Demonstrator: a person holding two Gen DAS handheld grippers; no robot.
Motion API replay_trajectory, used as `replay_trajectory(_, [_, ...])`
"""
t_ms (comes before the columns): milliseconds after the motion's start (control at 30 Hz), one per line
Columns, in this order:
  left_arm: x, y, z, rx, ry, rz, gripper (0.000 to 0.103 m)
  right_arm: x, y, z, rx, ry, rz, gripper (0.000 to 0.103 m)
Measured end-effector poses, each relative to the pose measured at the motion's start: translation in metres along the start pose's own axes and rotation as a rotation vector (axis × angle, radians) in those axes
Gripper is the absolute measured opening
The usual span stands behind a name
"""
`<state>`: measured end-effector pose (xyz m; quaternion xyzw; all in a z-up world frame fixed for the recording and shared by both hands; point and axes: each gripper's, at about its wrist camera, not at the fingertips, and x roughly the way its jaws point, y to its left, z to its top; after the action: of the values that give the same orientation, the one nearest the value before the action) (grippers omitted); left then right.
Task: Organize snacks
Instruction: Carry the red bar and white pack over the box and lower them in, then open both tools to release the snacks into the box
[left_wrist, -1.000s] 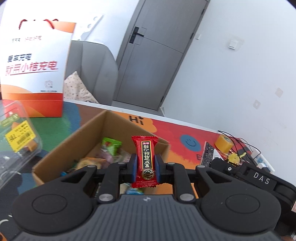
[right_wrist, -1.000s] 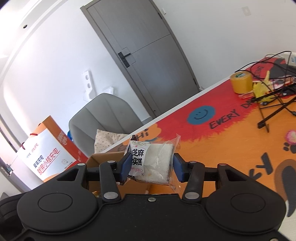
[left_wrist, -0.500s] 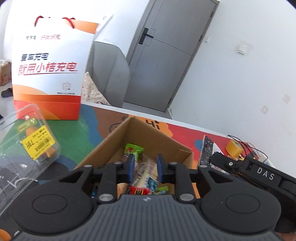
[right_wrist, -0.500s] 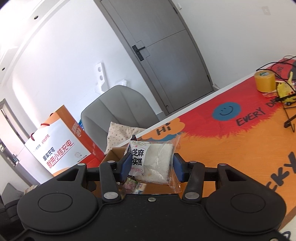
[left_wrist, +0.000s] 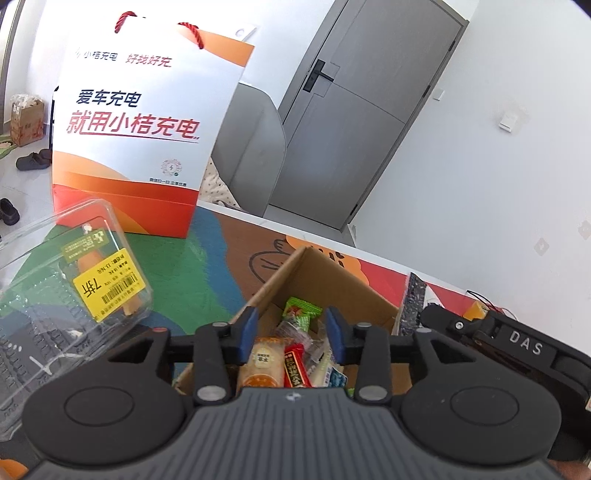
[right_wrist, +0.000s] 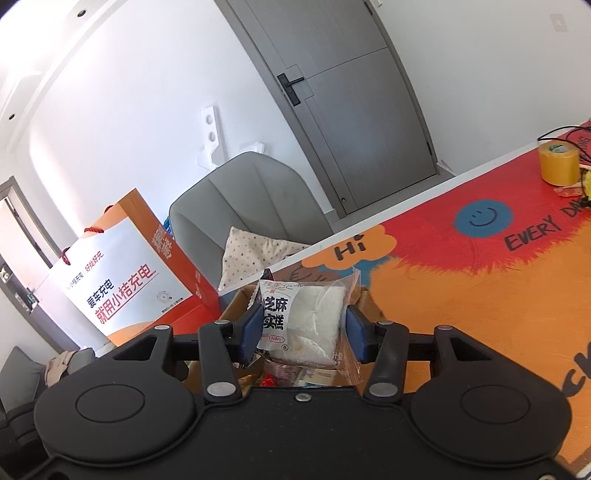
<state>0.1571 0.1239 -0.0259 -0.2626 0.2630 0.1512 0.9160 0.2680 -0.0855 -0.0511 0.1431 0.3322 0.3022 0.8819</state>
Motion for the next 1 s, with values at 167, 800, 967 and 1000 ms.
replay_trajectory(167, [0.0, 0.011, 0.004, -0.019, -0.002, -0.001, 0.044, 0.012, 0.012, 0.002, 0.005, 0.019, 0.007, 0.049])
replay_trajectory(800, [0.0, -0.001, -0.002, 0.01, 0.014, -0.022, 0.067, -0.012, -0.003, -0.002, 0.013, -0.012, -0.093, 0.074])
replay_trajectory(967, [-0.002, -0.011, -0.007, 0.05, 0.033, -0.031, 0.077, -0.023, -0.013, -0.007, 0.02, 0.002, -0.109, 0.075])
replay_trajectory(1000, [-0.002, -0.013, -0.008, 0.061, 0.039, -0.032, 0.078, -0.026, -0.014, -0.009, 0.02, 0.004, -0.112, 0.076])
